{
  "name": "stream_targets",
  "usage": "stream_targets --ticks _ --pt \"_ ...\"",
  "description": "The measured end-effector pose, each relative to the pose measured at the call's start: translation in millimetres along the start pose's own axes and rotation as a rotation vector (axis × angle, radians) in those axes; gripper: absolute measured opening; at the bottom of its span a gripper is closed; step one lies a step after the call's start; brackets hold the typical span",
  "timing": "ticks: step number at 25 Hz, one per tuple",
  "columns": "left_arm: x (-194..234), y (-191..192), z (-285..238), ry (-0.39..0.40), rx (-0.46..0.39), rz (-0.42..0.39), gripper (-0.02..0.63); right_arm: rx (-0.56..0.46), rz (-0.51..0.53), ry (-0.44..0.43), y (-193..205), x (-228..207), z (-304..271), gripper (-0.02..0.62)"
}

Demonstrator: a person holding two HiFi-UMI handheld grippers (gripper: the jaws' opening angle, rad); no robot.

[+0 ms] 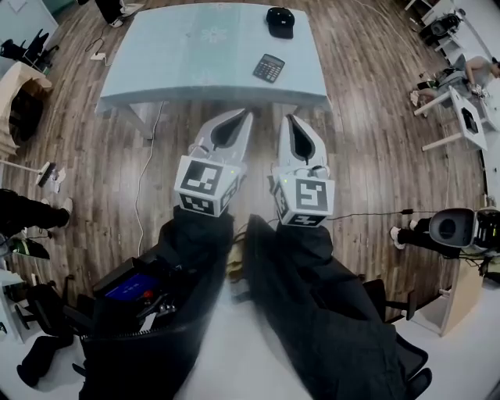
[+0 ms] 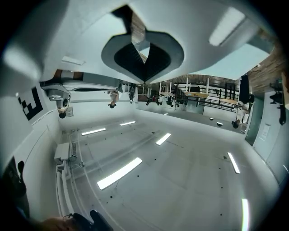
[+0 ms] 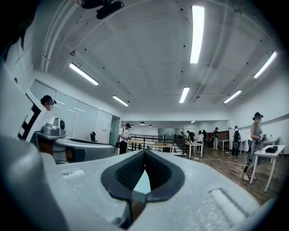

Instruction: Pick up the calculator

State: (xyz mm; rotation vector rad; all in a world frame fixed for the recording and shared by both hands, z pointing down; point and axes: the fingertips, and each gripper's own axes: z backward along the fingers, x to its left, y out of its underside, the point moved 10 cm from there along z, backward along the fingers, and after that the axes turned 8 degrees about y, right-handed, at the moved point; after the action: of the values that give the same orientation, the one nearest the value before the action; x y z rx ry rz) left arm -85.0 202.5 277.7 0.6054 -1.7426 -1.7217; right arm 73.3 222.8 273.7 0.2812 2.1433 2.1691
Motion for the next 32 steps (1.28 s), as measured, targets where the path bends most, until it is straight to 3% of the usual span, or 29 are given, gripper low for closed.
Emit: stream_targets --ticks 26,32 --pt "6.2 30.0 18.6 -0.020 0.042 0.063 0.002 0.056 -0.023 0.010 28.3 9.5 8.0 0.000" --pt "0.3 37.2 18.9 0.001 0.048 0.022 0.002 0.074 -0.015 0.015 34.6 10.5 13.5 0.000"
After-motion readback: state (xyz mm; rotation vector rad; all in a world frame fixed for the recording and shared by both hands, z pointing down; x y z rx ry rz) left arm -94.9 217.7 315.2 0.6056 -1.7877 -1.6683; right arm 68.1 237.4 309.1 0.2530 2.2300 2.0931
